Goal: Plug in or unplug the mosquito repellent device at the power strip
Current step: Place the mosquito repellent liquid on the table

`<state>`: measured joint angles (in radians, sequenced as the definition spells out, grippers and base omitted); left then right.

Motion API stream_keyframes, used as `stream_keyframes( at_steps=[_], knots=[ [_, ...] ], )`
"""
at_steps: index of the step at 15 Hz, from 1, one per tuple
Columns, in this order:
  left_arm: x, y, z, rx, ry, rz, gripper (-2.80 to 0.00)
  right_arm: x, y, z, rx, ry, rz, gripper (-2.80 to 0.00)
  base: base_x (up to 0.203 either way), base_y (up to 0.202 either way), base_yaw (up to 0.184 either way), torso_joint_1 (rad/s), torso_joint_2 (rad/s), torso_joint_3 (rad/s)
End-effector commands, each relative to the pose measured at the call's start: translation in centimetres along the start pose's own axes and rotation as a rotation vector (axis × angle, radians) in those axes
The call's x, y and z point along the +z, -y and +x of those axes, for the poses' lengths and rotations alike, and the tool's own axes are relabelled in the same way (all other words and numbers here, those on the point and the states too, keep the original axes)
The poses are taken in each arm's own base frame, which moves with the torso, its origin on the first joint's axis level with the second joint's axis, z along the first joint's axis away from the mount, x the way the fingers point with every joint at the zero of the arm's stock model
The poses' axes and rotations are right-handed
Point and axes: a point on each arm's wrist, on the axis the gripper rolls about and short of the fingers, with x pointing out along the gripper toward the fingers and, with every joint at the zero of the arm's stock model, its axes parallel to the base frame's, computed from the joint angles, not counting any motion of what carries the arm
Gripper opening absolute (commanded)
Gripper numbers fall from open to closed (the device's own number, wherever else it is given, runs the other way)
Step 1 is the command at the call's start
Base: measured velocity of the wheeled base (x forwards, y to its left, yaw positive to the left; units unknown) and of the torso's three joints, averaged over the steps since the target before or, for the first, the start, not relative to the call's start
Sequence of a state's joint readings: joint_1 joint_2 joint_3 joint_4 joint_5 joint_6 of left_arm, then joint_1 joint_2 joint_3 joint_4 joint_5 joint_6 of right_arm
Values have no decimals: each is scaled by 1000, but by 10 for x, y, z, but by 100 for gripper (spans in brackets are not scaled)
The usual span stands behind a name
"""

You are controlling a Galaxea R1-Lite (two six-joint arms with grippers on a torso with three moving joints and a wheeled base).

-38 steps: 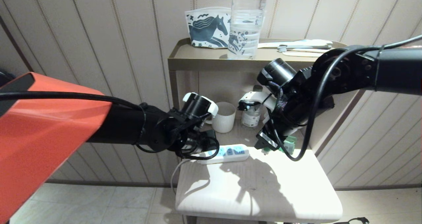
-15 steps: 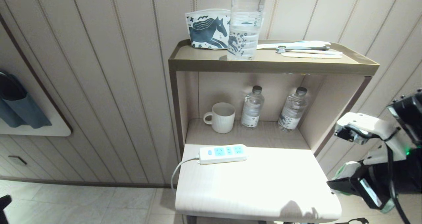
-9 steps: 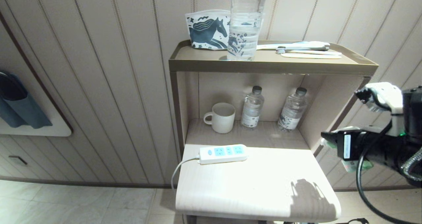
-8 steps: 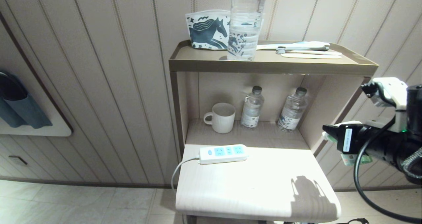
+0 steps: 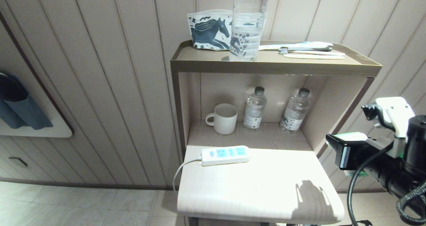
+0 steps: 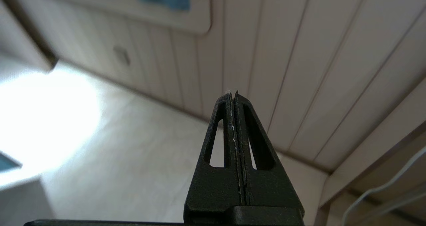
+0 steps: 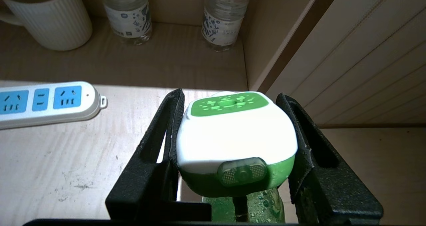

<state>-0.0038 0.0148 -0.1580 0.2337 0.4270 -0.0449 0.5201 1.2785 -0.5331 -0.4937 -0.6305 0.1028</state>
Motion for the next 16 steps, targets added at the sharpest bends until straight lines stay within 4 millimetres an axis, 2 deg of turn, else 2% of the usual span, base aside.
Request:
stream_keyframes(
  at_steps=[1, 4, 7, 8, 12, 16],
  knots=[
    [-2, 2, 4, -20, 81, 9, -280, -7, -1, -1, 3, -17, -17, -280, 0, 0, 0, 0, 0, 0],
    [-6, 9, 10, -217, 166, -8, -280, -17, -3, -2, 16, -40, -34, -280, 0, 0, 0, 0, 0, 0],
    [-16, 14, 9, -421, 33, -88, -280, -21, -3, -3, 20, -47, -50, -280, 0, 0, 0, 0, 0, 0],
    [-15, 13, 9, -401, 42, -80, -280, -23, -4, -3, 27, -53, -61, -280, 0, 0, 0, 0, 0, 0],
    [-21, 15, 11, -438, 68, 137, -280, -35, -19, 1, 74, -97, -106, -280, 0, 0, 0, 0, 0, 0],
    [-20, 15, 11, -440, 81, 131, -280, -60, -43, 28, 78, -148, -154, -280, 0, 0, 0, 0, 0, 0]
  ],
)
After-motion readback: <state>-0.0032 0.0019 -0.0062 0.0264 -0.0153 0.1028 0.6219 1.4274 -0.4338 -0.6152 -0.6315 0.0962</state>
